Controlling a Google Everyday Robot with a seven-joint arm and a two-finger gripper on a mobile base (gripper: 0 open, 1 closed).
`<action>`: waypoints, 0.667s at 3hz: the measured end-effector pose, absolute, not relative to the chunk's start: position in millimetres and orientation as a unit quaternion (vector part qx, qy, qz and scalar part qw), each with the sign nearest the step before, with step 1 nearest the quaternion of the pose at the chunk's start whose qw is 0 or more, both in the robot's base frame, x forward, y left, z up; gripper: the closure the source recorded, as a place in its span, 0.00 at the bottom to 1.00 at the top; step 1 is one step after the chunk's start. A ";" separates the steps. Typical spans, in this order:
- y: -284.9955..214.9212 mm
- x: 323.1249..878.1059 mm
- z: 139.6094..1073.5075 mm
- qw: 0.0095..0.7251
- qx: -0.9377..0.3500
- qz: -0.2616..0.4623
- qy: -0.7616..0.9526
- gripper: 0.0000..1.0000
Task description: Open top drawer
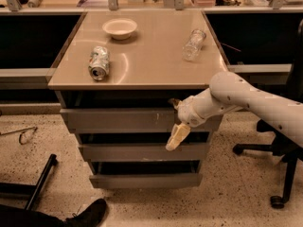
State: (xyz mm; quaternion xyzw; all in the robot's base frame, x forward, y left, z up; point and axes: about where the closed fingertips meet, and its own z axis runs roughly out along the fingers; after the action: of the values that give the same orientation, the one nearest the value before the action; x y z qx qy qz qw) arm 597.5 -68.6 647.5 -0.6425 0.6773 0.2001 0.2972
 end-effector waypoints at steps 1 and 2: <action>-67.0 593.2 646.3 0.292 -0.645 0.212 0.674 0.00; -67.9 583.9 647.0 0.283 -0.648 0.222 0.672 0.00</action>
Offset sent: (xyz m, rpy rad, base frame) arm -0.0537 -0.0080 -0.0103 0.0171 0.1394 0.1041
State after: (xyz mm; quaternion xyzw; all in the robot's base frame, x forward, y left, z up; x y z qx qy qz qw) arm 583.9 -67.9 647.0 -0.6478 0.6716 0.2222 0.2829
